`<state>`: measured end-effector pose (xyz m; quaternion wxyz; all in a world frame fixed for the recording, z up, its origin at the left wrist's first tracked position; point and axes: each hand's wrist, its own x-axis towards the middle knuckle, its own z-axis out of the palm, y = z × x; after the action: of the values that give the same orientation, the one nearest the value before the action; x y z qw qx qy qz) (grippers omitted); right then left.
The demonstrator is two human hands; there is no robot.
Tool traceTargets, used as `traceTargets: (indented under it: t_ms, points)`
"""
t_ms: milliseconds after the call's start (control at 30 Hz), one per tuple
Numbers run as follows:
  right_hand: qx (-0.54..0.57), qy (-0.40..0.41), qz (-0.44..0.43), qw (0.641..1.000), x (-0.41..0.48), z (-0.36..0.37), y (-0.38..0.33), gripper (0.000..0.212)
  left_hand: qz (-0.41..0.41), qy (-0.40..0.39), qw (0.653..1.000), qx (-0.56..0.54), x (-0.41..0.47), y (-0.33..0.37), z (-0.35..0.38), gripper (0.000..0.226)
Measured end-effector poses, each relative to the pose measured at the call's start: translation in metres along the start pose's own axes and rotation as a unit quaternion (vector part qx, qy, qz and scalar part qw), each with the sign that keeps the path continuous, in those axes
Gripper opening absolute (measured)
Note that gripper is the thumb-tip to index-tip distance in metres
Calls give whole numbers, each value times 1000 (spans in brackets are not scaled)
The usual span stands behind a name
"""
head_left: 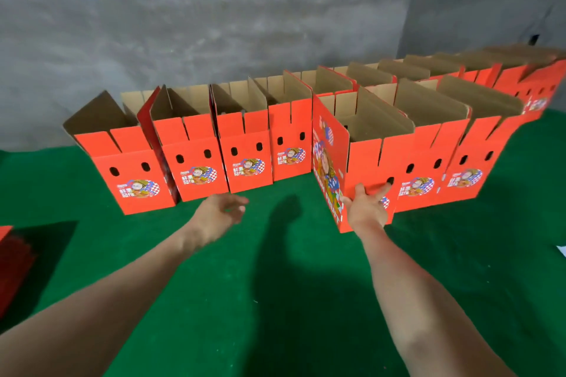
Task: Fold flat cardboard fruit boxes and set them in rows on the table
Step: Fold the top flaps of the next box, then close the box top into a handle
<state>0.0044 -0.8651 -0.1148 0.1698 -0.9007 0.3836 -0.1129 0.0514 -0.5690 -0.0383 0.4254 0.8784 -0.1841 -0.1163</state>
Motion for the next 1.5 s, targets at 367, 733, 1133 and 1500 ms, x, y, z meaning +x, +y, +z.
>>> traceTargets:
  t_ms: [367,733,1133,1500]
  points:
    - [288,67,-18,955,-44,-7,-55,48,-44,24,999,6,-36,-52,-48,21]
    - [308,-87,-346,882,-199,-10,-216,37,-110,161,979,64,-151,-154,-165,26]
    - [118,-270,-481,826,-363,53,-300,24,-304,153,885,317,-267,-323,-305,63]
    - [139,-380,-207,891,-413,118,-311,31,-173,225,908,307,-294,-324,-259,68]
